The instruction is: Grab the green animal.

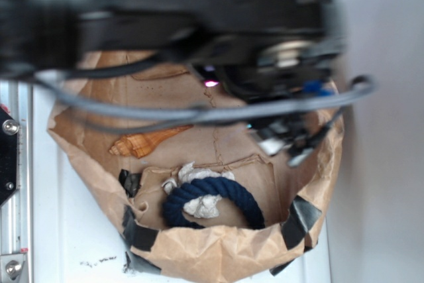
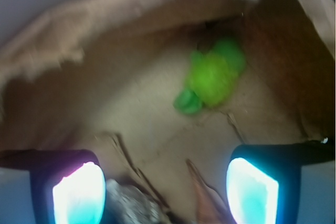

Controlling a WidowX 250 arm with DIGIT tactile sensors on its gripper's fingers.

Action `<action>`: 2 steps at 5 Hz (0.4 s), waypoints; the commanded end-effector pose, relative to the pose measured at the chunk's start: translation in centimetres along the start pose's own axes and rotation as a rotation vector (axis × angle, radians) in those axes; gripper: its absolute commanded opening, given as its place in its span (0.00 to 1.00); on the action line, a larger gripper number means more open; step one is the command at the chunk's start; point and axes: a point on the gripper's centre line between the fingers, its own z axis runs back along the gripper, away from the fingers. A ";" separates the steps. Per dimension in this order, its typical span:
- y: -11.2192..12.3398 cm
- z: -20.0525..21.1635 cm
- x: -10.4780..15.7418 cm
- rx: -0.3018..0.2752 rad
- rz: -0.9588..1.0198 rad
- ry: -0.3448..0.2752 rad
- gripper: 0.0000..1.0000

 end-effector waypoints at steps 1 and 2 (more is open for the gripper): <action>1.9 -1.7 -0.1 -0.035 0.008 -0.156 1.00; 1.9 -3.2 0.6 -0.030 0.029 -0.154 1.00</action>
